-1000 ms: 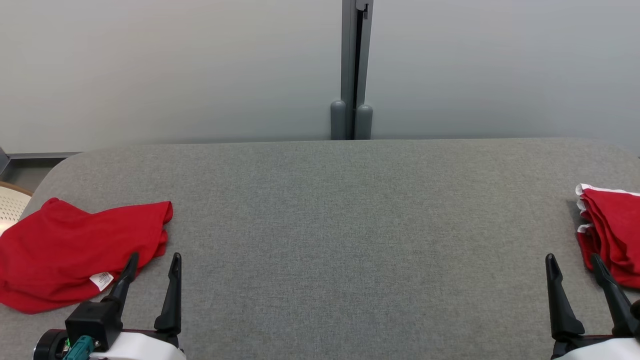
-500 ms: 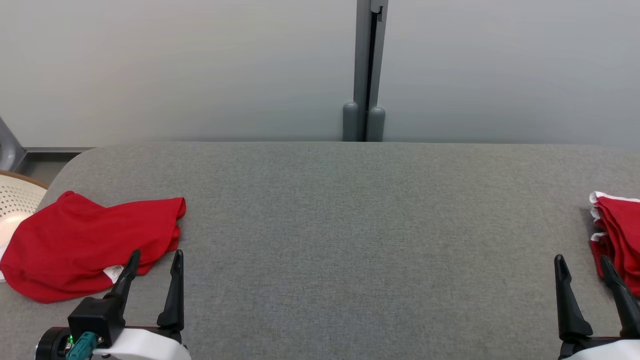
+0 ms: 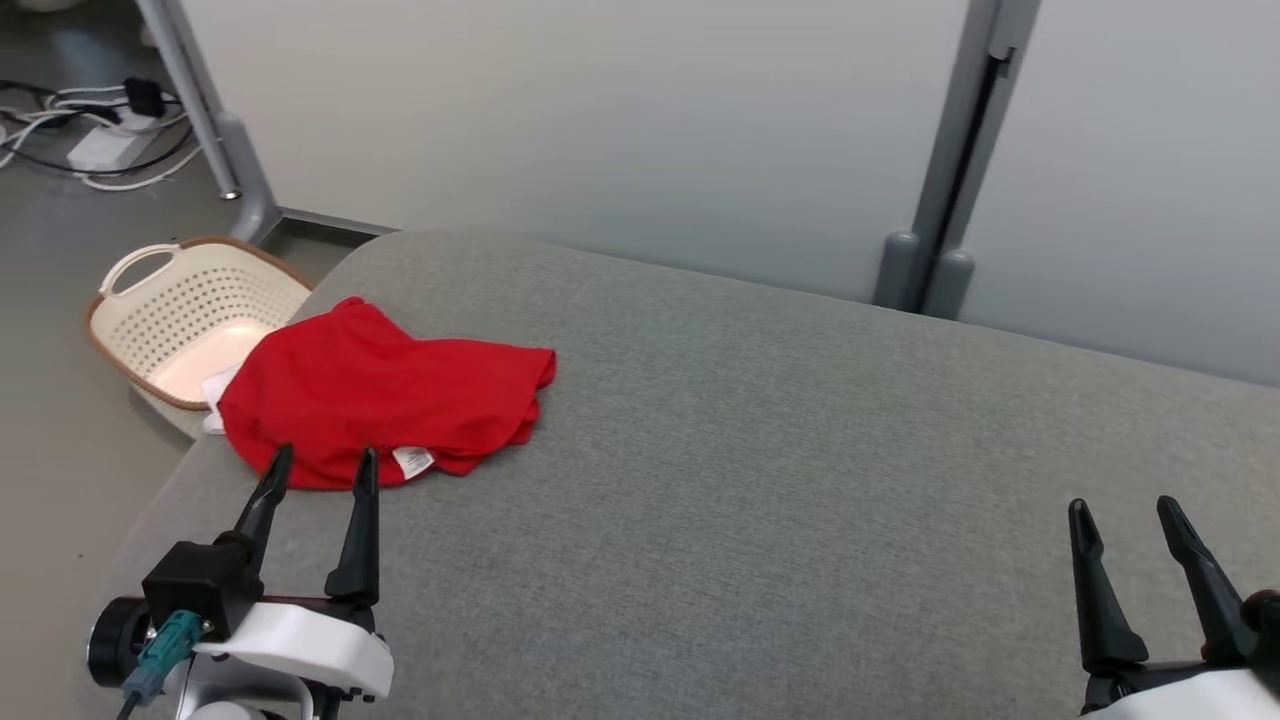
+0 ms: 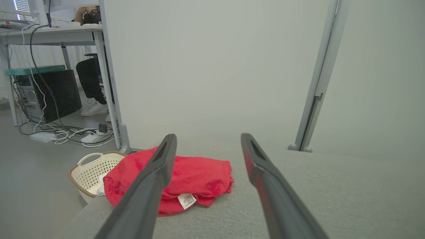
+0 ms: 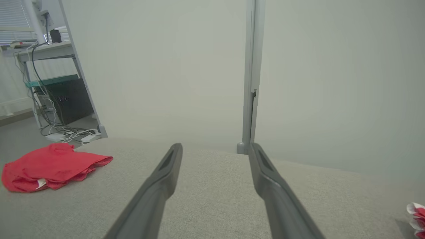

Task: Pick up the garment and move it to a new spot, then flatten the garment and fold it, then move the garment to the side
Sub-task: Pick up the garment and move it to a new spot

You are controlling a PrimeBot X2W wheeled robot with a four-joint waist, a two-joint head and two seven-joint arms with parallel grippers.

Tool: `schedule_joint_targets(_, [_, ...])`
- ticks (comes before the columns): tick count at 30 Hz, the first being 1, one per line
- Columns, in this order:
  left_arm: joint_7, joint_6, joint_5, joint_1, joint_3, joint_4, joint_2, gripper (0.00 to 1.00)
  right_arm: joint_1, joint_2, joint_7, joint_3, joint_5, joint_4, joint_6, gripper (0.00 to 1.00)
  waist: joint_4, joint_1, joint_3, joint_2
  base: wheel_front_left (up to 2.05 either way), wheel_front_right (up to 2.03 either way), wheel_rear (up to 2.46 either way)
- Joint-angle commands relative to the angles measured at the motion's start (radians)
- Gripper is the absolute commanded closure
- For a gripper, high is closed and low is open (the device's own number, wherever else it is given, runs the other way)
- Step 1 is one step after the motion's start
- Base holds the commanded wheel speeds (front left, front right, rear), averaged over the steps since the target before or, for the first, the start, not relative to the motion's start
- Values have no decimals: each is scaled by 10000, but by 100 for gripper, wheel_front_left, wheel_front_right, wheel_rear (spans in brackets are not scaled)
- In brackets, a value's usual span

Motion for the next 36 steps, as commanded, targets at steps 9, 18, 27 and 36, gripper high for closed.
schedule_joint_targets(9, [-406, -233, -100, -544, 16, 637, 96, 0, -149, -14, -79, 144, 7, 142, -4, 0, 1080, 0, -39, -1, 0, 0, 0])
schedule_joint_targets(18, [-549, -299, -132, -841, -60, 1077, 39, 0, -264, -11, 16, 92, 0, 155, -4, 0, 1036, 0, 195, -1, 0, 0, 0])
schedule_joint_targets(27, [-823, -848, -601, -2549, -4, 2913, -564, 0, -1080, -317, 613, 249, -229, -498, -4, 0, 126, 0, 2226, -1, 0, 0, 0])
schedule_joint_targets(36, [-989, -1624, -1050, -5256, 316, 6702, -1020, 0, -2070, -414, 945, 289, -588, -1101, -4, 0, -865, 0, 4470, -1, 0, 0, 0])
